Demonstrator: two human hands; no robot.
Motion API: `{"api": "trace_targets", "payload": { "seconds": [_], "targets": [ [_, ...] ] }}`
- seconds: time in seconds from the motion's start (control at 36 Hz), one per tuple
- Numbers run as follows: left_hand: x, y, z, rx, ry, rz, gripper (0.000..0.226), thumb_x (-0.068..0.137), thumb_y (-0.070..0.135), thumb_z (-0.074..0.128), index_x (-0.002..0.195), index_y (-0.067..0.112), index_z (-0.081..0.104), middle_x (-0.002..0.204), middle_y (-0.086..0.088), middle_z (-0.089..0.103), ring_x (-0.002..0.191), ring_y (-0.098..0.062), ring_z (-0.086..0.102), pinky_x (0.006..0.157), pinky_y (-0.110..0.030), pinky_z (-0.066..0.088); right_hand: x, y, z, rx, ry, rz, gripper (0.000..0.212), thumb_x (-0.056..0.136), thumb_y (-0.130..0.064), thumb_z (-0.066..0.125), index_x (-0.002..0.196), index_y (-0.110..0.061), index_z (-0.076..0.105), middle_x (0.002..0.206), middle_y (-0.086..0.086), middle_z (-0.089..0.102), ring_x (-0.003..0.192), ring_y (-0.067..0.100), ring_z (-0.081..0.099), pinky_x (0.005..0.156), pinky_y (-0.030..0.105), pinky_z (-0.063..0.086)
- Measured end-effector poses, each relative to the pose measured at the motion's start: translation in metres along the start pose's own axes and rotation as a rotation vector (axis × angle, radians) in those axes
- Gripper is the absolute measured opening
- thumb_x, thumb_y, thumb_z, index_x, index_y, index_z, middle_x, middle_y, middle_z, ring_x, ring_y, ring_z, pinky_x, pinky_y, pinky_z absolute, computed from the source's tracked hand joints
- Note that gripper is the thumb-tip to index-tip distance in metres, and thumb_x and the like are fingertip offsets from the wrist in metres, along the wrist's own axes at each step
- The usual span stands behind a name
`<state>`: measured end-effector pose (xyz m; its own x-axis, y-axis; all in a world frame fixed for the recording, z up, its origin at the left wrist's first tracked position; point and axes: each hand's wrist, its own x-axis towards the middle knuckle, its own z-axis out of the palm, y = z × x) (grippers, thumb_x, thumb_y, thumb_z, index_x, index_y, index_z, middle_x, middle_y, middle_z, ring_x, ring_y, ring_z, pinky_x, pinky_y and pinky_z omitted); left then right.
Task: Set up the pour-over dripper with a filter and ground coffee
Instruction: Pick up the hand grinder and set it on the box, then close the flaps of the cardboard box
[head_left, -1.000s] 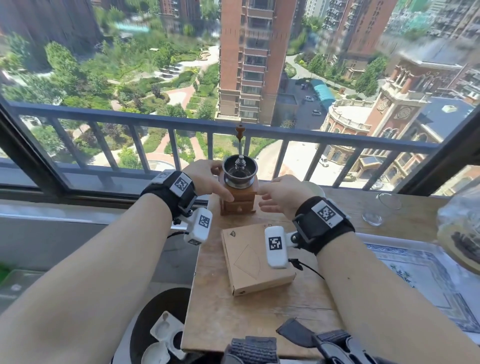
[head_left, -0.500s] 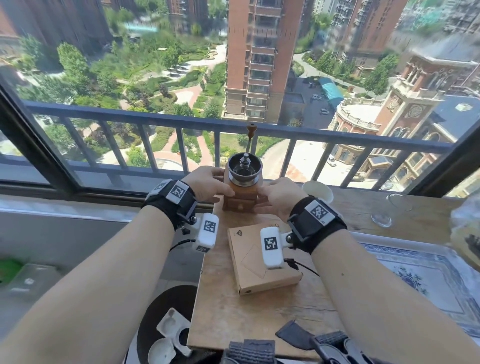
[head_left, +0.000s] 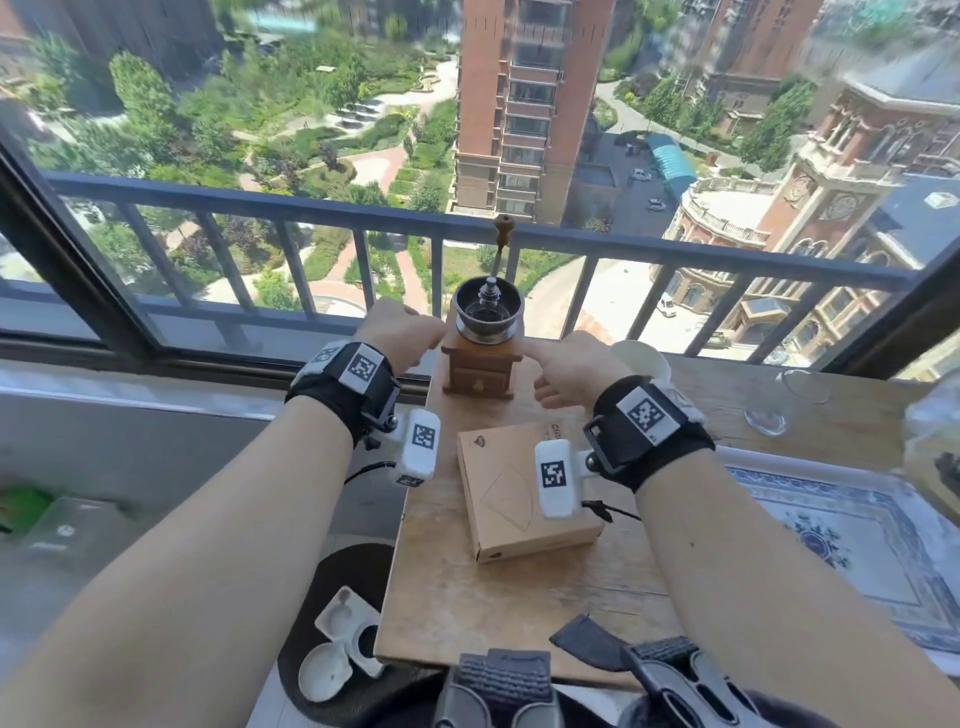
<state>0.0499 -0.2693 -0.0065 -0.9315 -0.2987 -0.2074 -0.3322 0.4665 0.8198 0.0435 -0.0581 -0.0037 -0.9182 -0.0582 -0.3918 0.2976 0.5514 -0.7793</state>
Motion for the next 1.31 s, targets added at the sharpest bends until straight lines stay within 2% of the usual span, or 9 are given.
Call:
{"api": "trace_targets", "payload": {
  "seconds": [0.08,0.22,0.42,0.58,0.81,0.92,1.03,1.08,1.31],
  "targets": [
    [-0.011,0.013,-0.018,0.034,0.086,-0.009,0.023,0.067,0.029,0.063,0.081,0.012,0.058,0.083,-0.005,0.061,0.077,-0.025,0.058,0.073,-0.038,0.053,0.0,-0.006,-0.012,-0.044,0.041,-0.082,0.044,0.093,-0.04,0.065,0.106,0.002,0.07,0.089,0.015,0.069,0.077,0.028,0.066,0.078,0.04,0.06],
    [-0.023,0.025,-0.025,0.122,-0.106,0.003,0.021,0.078,0.029,0.058,0.087,0.011,0.065,0.074,-0.007,0.067,0.06,-0.02,0.065,0.055,-0.026,0.049,-0.007,-0.018,-0.024,-0.234,0.04,-0.19,0.058,0.088,-0.051,0.069,0.099,0.006,0.072,0.084,0.018,0.074,0.077,0.03,0.073,0.082,0.05,0.062],
    [-0.03,0.015,-0.02,0.233,-0.252,-0.142,0.048,0.07,0.051,0.056,0.095,0.011,0.066,0.063,-0.007,0.076,0.057,-0.026,0.076,0.066,-0.037,0.059,-0.006,-0.011,-0.03,-0.29,0.024,-0.178,0.066,0.084,-0.057,0.072,0.122,-0.004,0.061,0.106,0.01,0.069,0.095,0.027,0.069,0.089,0.051,0.06],
    [-0.031,0.01,-0.014,0.195,-0.327,-0.184,0.047,0.067,0.048,0.057,0.1,0.014,0.057,0.068,-0.011,0.077,0.063,-0.034,0.077,0.083,-0.049,0.06,-0.006,-0.006,-0.02,-0.325,0.032,-0.151,0.06,0.085,-0.058,0.07,0.118,-0.009,0.059,0.103,0.006,0.065,0.092,0.023,0.065,0.086,0.048,0.06],
    [-0.03,0.007,-0.018,0.213,-0.247,-0.037,0.025,0.08,0.033,0.06,0.099,0.019,0.064,0.086,-0.01,0.078,0.063,-0.022,0.078,0.056,-0.038,0.064,-0.004,-0.009,-0.011,-0.308,0.015,-0.128,0.046,0.089,-0.042,0.073,0.115,-0.008,0.058,0.111,0.01,0.065,0.096,0.028,0.068,0.083,0.05,0.063],
    [-0.029,0.01,-0.019,0.303,-0.201,0.052,0.011,0.09,0.024,0.056,0.098,0.024,0.063,0.094,-0.004,0.074,0.079,-0.021,0.076,0.062,-0.036,0.065,-0.003,-0.004,-0.008,-0.105,-0.041,-0.07,0.038,0.092,-0.03,0.073,0.116,-0.003,0.059,0.113,0.015,0.068,0.098,0.029,0.071,0.077,0.047,0.065],
    [-0.031,0.008,-0.022,0.176,-0.263,0.067,0.034,0.097,0.017,0.055,0.125,0.033,0.062,0.101,0.003,0.074,0.086,-0.018,0.076,0.07,-0.036,0.065,-0.003,0.004,-0.003,0.046,-0.052,-0.038,0.05,0.09,-0.021,0.076,0.128,0.0,0.049,0.12,0.016,0.065,0.098,0.028,0.071,0.066,0.044,0.065],
    [-0.033,0.007,-0.023,0.084,-0.281,0.062,0.04,0.099,0.017,0.058,0.136,0.033,0.061,0.106,0.002,0.075,0.088,-0.018,0.077,0.073,-0.038,0.066,-0.002,0.011,0.001,0.002,-0.042,-0.045,0.062,0.089,-0.025,0.077,0.135,-0.006,0.04,0.124,0.012,0.061,0.107,0.031,0.067,0.08,0.051,0.063],
    [-0.031,0.012,-0.038,0.254,-0.184,0.265,0.031,0.091,0.037,0.074,0.12,0.027,0.075,0.096,0.023,0.068,0.087,0.003,0.063,0.058,-0.012,0.044,-0.002,0.013,0.012,0.0,-0.171,-0.073,0.027,0.092,-0.029,0.072,0.098,-0.005,0.062,0.096,0.013,0.073,0.076,0.026,0.073,0.077,0.045,0.065]
  ]
}}
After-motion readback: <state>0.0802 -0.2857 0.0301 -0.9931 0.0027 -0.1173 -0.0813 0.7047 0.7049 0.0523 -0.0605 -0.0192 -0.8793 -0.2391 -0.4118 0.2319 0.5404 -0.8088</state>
